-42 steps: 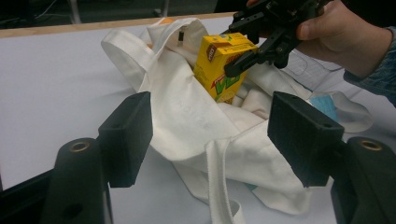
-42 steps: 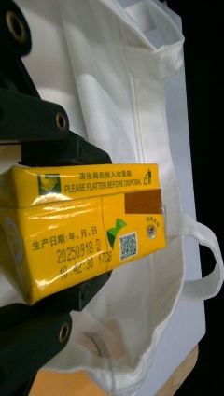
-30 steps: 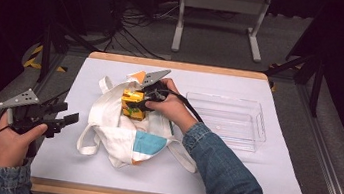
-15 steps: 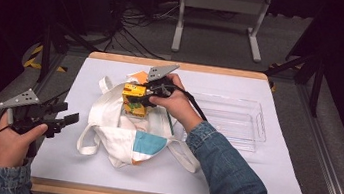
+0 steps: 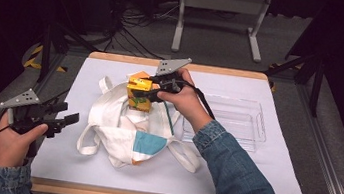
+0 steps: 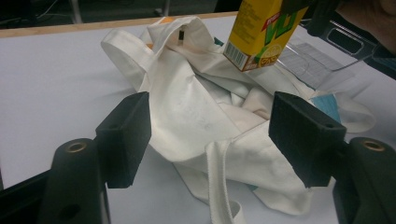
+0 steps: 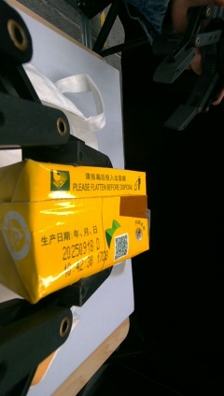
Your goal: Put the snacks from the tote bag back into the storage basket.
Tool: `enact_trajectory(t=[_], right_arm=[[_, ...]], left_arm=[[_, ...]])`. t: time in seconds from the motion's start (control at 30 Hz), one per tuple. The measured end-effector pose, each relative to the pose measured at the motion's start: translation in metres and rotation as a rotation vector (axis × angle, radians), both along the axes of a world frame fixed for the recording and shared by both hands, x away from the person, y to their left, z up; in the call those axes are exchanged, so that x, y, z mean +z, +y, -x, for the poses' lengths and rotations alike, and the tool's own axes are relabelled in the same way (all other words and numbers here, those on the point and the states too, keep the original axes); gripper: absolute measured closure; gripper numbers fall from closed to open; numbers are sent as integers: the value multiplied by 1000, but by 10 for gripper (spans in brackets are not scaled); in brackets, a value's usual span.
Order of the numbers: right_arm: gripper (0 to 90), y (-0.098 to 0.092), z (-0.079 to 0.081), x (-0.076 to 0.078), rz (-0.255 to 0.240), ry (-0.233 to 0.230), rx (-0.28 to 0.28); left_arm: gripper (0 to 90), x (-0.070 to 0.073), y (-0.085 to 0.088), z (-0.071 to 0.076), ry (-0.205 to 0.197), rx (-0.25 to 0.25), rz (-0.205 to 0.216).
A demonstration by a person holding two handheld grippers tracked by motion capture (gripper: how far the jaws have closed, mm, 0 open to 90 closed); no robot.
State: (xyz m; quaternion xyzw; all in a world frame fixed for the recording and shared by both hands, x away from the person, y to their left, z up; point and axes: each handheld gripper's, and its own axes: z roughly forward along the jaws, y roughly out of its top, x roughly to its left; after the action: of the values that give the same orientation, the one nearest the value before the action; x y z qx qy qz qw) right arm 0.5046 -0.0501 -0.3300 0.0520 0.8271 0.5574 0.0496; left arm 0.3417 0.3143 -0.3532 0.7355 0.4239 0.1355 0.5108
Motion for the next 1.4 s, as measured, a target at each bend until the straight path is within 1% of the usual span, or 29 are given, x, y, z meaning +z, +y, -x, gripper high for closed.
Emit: enact_trajectory(t=[0.13,0.17,0.33,0.4,0.43,0.5,0.53,0.6,0.7,0.83,0.93,0.97,1.1,1.13,1.17,1.4], right_arm=[[517,-6,2,5,-7,-5,2],[516,-10,3,9,-8,-9,1],[516,-19,7,16,-5,-17,4],[516,-26,10,21,-12,-21,5],[516,-26,10,21,-12,-21,5],[516,-33,14,26,-8,-29,7],[516,-33,14,26,-8,-29,7],[516,-39,17,29,0,-32,9],[516,-47,20,34,3,-37,9],[516,-59,25,40,5,-45,9],[516,-64,26,42,3,-47,11],[515,-70,28,44,0,-53,10],[515,-80,30,47,-1,-58,6],[515,-80,30,47,-1,-58,6],[515,-86,31,49,4,-63,3],[515,-104,35,51,15,-67,-9]], left_arm=[[272,0,0,-1,-2,6,-4],[267,0,0,-1,0,11,-3],[246,0,-2,-3,-2,12,-5],[230,0,-3,-5,2,7,-3],[226,0,-3,-5,2,7,-3],[220,0,-5,-7,4,2,-7],[220,0,-6,-7,6,0,-1],[202,0,-7,-9,4,-11,-15],[182,-1,-9,-10,9,-23,-17],[157,-2,-10,-10,17,-24,-11],[132,-2,-9,-10,18,-28,-14],[122,-2,-9,-10,20,-28,-15],[93,-3,-8,-9,21,-31,-23],[88,-3,-8,-9,21,-31,-23],[82,-4,-8,-9,20,-30,-25],[62,-5,-8,-9,18,-32,-30]])
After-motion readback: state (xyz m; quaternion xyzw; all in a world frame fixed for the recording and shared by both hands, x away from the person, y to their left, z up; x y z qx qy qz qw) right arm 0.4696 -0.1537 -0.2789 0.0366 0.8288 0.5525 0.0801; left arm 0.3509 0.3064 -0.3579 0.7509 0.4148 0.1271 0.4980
